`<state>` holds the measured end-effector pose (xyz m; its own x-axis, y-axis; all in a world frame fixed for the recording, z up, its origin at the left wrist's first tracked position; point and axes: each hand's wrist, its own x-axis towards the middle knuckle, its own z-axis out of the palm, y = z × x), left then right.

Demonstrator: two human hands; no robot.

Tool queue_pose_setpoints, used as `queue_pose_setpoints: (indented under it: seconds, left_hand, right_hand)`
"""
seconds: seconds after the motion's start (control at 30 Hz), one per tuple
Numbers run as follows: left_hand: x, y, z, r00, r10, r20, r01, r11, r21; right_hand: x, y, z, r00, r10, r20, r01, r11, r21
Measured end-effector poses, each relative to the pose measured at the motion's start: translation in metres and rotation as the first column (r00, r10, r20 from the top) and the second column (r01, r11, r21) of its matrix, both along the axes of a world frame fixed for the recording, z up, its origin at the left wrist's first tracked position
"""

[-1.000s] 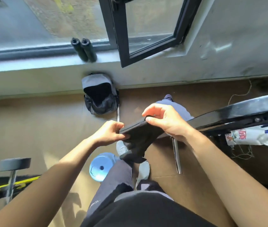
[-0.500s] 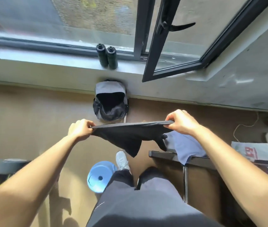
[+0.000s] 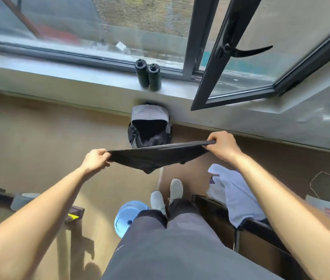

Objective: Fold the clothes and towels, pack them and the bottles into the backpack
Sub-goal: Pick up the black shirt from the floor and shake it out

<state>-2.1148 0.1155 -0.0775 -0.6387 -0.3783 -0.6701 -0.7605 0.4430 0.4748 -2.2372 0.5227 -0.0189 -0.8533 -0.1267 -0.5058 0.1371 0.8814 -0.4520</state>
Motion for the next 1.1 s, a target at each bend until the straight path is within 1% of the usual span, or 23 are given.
queue_pose_setpoints:
  seconds: [0.03, 0.1, 0.17, 0.27, 0.33, 0.37, 0.43, 0.5, 0.53, 0.6, 0.67, 0.73, 0.8, 0.93, 0.97, 1.0, 1.07, 1.1]
  left_hand:
    - [-0.014, 0.007, 0.01, 0.996, 0.04, -0.085, -0.038, 0.999, 0.022]
    - [-0.043, 0.024, 0.035, 0.973, 0.056, -0.224, -0.041, 0.997, 0.072]
    - [-0.068, 0.044, 0.061, 0.938, 0.077, -0.338, -0.016, 0.984, 0.179]
    - [-0.095, 0.079, 0.108, 0.894, 0.048, -0.446, 0.088, 0.956, 0.278]
    - [-0.111, 0.093, 0.133, 0.85, 0.001, -0.526, 0.177, 0.941, 0.289]
    - [-0.117, 0.095, 0.144, 0.828, -0.013, -0.561, 0.214, 0.931, 0.295]
    - [-0.128, 0.089, 0.161, 0.778, 0.018, -0.628, 0.251, 0.908, 0.336]
    - [-0.132, 0.067, 0.168, 0.736, 0.083, -0.672, 0.234, 0.9, 0.367]
    - [-0.131, 0.053, 0.163, 0.726, 0.102, -0.68, 0.221, 0.901, 0.372]
    - [-0.128, 0.024, 0.145, 0.757, 0.076, -0.649, 0.22, 0.906, 0.363]
    - [-0.125, 0.007, 0.124, 0.814, -0.06, -0.578, 0.301, 0.895, 0.33]
    - [-0.126, -0.005, 0.096, 0.852, -0.192, -0.487, 0.402, 0.837, 0.372]
    - [-0.127, -0.012, 0.072, 0.868, -0.274, -0.413, 0.445, 0.798, 0.407]
    - [-0.137, -0.041, 0.035, 0.83, -0.458, -0.317, 0.55, 0.766, 0.334]
    - [-0.139, -0.049, 0.029, 0.808, -0.508, -0.298, 0.586, 0.745, 0.319]
    - [-0.142, -0.055, 0.024, 0.783, -0.555, -0.282, 0.621, 0.726, 0.295]
    - [-0.144, -0.067, 0.024, 0.741, -0.614, -0.272, 0.672, 0.688, 0.274]
    - [-0.144, -0.071, 0.027, 0.735, -0.618, -0.28, 0.678, 0.685, 0.266]
  right_hand:
    - [-0.006, -0.007, -0.003, 1.0, 0.027, 0.003, -0.027, 0.998, -0.053]
    - [-0.022, -0.023, -0.005, 0.997, 0.083, -0.003, -0.083, 0.987, -0.138]
    - [-0.036, -0.043, 0.002, 0.985, 0.165, -0.043, -0.171, 0.962, -0.212]
    - [-0.055, -0.085, 0.026, 0.956, 0.289, -0.047, -0.286, 0.885, -0.369]
    - [-0.065, -0.115, 0.039, 0.922, 0.384, -0.045, -0.363, 0.82, -0.443]
    - [-0.07, -0.13, 0.044, 0.906, 0.42, -0.054, -0.397, 0.8, -0.449]
    - [-0.078, -0.155, 0.058, 0.903, 0.417, -0.102, -0.416, 0.79, -0.451]
    - [-0.087, -0.172, 0.071, 0.923, 0.359, -0.139, -0.378, 0.78, -0.498]
    - [-0.09, -0.178, 0.078, 0.929, 0.332, -0.165, -0.367, 0.762, -0.533]
    - [-0.092, -0.19, 0.092, 0.927, 0.309, -0.211, -0.373, 0.71, -0.597]
    - [-0.089, -0.204, 0.107, 0.932, 0.272, -0.238, -0.361, 0.67, -0.648]
    - [-0.087, -0.22, 0.117, 0.949, 0.181, -0.26, -0.314, 0.648, -0.694]
    - [-0.083, -0.237, 0.125, 0.965, 0.088, -0.249, -0.249, 0.619, -0.745]
    - [-0.076, -0.271, 0.142, 0.979, -0.141, -0.145, -0.044, 0.551, -0.834]
    - [-0.076, -0.28, 0.147, 0.97, -0.216, -0.115, 0.011, 0.509, -0.861]
    - [-0.076, -0.288, 0.151, 0.949, -0.307, -0.071, 0.078, 0.447, -0.891]
    - [-0.08, -0.296, 0.157, 0.891, -0.453, 0.032, 0.187, 0.303, -0.935]
    - [-0.081, -0.296, 0.156, 0.878, -0.476, 0.044, 0.202, 0.286, -0.937]
